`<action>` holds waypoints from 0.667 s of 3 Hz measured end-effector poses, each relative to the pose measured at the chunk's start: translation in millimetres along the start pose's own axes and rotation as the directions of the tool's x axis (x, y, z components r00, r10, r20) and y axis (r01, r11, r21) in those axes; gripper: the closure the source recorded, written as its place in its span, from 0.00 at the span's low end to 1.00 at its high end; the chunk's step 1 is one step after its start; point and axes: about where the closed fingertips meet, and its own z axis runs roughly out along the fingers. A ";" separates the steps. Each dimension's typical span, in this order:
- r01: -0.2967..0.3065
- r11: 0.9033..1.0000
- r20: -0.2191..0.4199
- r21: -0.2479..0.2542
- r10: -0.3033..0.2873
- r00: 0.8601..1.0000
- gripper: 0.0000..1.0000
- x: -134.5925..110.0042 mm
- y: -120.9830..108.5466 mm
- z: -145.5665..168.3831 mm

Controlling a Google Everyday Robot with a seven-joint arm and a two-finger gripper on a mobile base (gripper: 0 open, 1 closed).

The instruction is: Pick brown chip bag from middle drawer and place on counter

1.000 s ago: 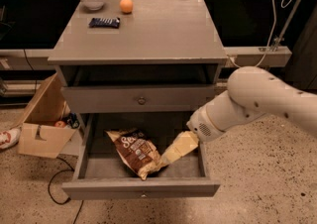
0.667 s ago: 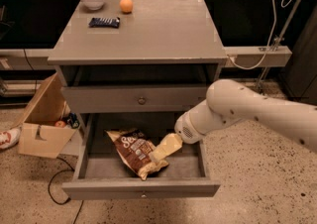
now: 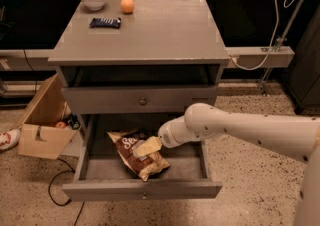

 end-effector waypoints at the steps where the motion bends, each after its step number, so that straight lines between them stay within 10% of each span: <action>1: -0.041 0.999 0.087 0.022 0.039 0.995 0.00 -6.5 -22.7 45.6; 2: -0.045 0.998 0.106 0.034 0.041 0.994 0.00 -5.5 -36.6 80.6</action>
Offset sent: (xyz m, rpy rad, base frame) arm 0.0706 0.0471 -0.1028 0.0693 -0.0745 -0.1070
